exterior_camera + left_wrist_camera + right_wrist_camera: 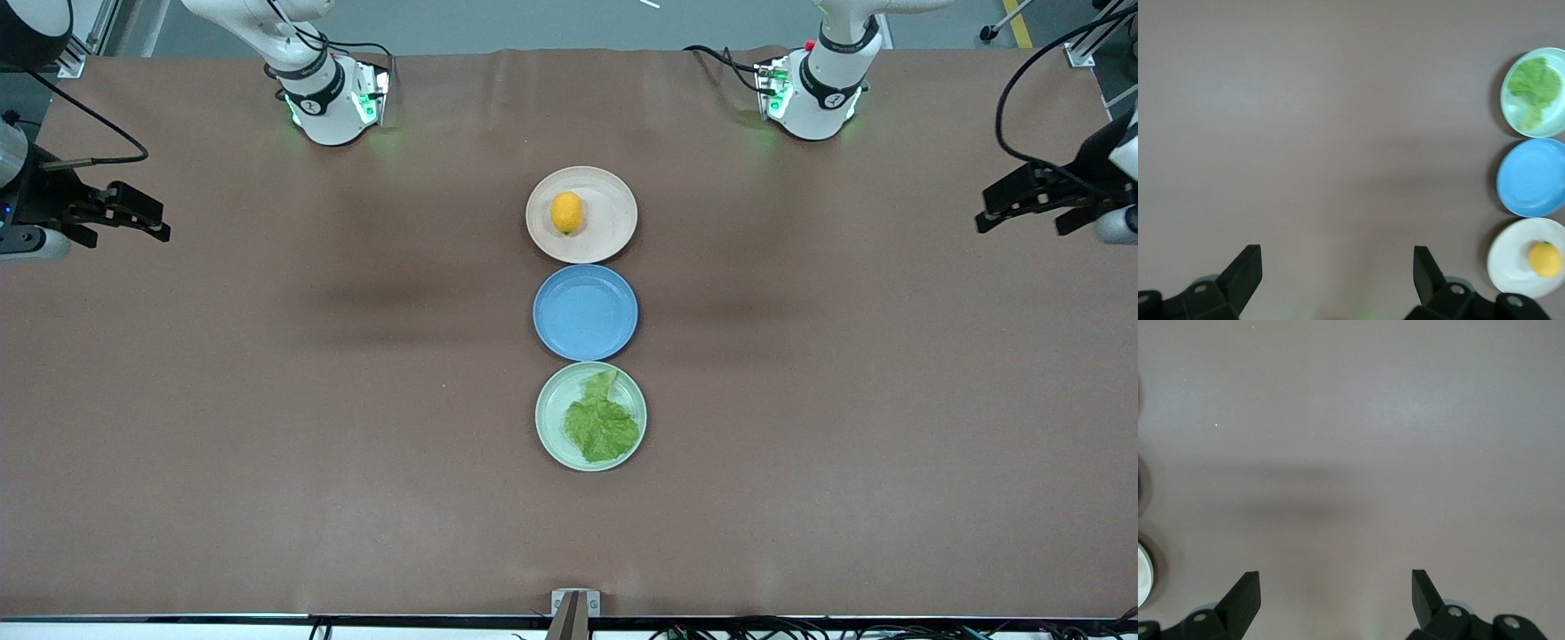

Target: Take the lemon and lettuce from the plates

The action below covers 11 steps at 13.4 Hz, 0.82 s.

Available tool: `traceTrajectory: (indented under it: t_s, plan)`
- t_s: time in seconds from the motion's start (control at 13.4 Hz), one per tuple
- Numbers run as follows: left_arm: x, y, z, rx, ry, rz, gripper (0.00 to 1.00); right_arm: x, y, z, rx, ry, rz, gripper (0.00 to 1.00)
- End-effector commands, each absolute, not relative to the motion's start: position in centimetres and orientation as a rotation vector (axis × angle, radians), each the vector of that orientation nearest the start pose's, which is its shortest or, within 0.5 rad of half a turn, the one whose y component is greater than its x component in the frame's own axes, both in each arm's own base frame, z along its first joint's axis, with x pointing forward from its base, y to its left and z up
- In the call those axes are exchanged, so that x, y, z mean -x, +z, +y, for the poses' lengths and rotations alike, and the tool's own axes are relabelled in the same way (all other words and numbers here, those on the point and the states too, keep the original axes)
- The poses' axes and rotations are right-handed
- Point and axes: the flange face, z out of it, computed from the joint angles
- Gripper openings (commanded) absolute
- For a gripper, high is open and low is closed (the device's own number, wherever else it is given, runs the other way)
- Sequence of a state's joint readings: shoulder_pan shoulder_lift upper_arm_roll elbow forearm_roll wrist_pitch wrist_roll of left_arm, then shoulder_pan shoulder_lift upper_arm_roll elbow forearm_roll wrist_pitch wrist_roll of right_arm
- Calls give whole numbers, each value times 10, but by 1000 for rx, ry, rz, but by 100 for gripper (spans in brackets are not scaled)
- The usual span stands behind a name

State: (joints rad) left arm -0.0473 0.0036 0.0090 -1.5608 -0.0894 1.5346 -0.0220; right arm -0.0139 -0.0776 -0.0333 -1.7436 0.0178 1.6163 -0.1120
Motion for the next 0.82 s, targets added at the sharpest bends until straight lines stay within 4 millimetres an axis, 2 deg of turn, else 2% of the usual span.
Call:
traceTrajectory:
  t_s: [0.0, 0.07, 0.15, 0.22, 0.45, 0.52, 0.6, 0.75]
  plan:
    - [-568, 589, -81, 3251, 175, -46, 100, -542, 587, -33, 3135, 86, -75, 100]
    - [-573, 577, -99, 3245, 195, -70, 100, -548, 587, -32, 3138, 82, -75, 100]
    - [-581, 565, -118, 3241, 197, -102, 100, -556, 572, -33, 3134, 124, -70, 100]
    - [-587, 551, -139, 3237, 202, -130, 100, -561, 571, -32, 3135, 115, -82, 100]
    - [-610, 495, -211, 3219, 173, -315, 100, -576, 557, -29, 3130, 137, -98, 100]
    - [-617, 478, -231, 3220, 146, -372, 100, -582, 544, -27, 3131, 173, -106, 100]
    - [-623, 460, -250, 3222, 119, -419, 100, -593, 518, -22, 3128, 247, -119, 100]
    - [-631, 420, -293, 3228, 57, -526, 100, -591, 503, -20, 3102, 306, -95, 100]
